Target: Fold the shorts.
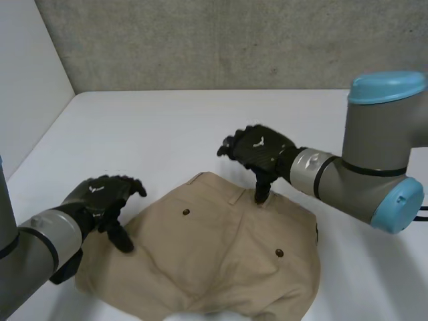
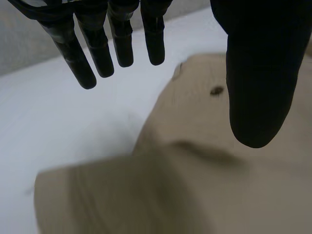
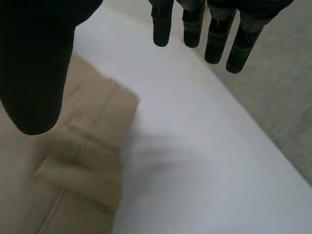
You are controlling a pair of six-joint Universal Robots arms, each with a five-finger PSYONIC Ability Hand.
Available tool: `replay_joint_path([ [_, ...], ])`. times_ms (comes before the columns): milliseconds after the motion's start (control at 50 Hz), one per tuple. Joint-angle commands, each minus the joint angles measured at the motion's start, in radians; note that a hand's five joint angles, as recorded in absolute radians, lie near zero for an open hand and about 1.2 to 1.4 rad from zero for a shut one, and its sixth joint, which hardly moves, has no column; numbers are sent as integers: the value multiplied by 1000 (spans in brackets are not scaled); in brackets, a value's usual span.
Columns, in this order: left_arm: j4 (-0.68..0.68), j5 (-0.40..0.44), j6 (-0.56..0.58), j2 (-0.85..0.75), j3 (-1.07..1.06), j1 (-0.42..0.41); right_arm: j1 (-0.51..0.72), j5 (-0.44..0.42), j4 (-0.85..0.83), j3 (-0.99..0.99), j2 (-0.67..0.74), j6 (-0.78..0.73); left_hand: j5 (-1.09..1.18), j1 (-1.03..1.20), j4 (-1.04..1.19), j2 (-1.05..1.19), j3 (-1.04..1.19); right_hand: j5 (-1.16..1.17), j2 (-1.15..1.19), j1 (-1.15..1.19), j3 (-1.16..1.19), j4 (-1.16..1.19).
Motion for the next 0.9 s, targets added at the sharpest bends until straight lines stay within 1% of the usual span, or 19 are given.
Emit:
replay_joint_path([
  [20,-47,-2,67,-1,-51,36,7,20,104,-7,39,-219,14,-15,6,3,1,13,45,81,43,20],
  [80,-47,0,107,-6,-75,78,7,22,112,2,41,-257,14,-15,6,3,1,25,56,93,55,31],
  [160,-46,0,130,-15,-85,89,7,23,112,10,44,-262,28,0,21,17,16,116,147,184,146,122],
  [220,-37,0,132,-29,-82,87,7,26,113,19,51,-266,54,26,47,44,42,300,331,368,330,306],
  [280,-5,0,132,-62,-68,90,7,25,113,22,61,-268,242,214,234,231,230,476,508,544,506,483],
  [300,6,0,132,-67,-65,90,7,25,113,22,68,-268,318,290,311,307,306,686,718,754,716,693],
  [320,32,0,132,-76,-57,90,7,25,112,21,70,-269,476,447,468,465,464,793,824,861,823,799],
  [360,61,-2,132,-82,-48,89,7,26,103,21,76,-274,623,595,616,613,611,1016,1047,1084,1046,1022],
  [380,90,0,135,-87,-37,87,7,23,97,15,81,-285,772,744,765,762,760,1156,1187,1224,1186,1162],
  [460,170,-2,164,-118,7,83,7,45,36,-14,84,-286,1052,1023,1044,1041,1039,1157,1189,1225,1187,1164],
  [520,206,-5,204,-142,58,81,8,85,-41,-36,79,-268,1052,1024,1045,1042,1040,1157,1189,1225,1187,1164],
  [600,255,-6,262,-182,217,64,8,172,-207,-79,56,-172,1052,1024,1045,1042,1040,1157,1189,1225,1187,1164],
  [640,288,-20,265,-205,349,32,8,235,-337,-111,27,-87,1052,1024,1045,1042,1040,1157,1189,1225,1187,1164],
  [680,311,-46,262,-223,439,8,7,299,-479,-123,-13,-5,1052,1024,1045,1042,1040,1157,1189,1225,1187,1164],
  [700,339,-84,262,-233,525,-15,5,321,-532,-123,-30,19,1052,1024,1045,1042,1040,1157,1189,1225,1187,1164],
  [760,394,-153,255,-233,621,-42,5,385,-708,-105,-88,72,1052,1024,1045,1042,1040,1157,1189,1225,1187,1164],
  [780,438,-182,253,-230,653,-52,5,395,-744,-93,-103,77,1052,1024,1045,1042,1040,1157,1189,1225,1187,1164],
  [840,509,-196,241,-221,643,-78,4,393,-775,-39,-143,77,1052,1024,1045,1042,1040,1157,1189,1225,1187,1164],
  [900,534,-197,230,-202,590,-114,1,375,-726,34,-169,76,1052,1024,1045,1042,1040,1157,1189,1225,1187,1164],
])
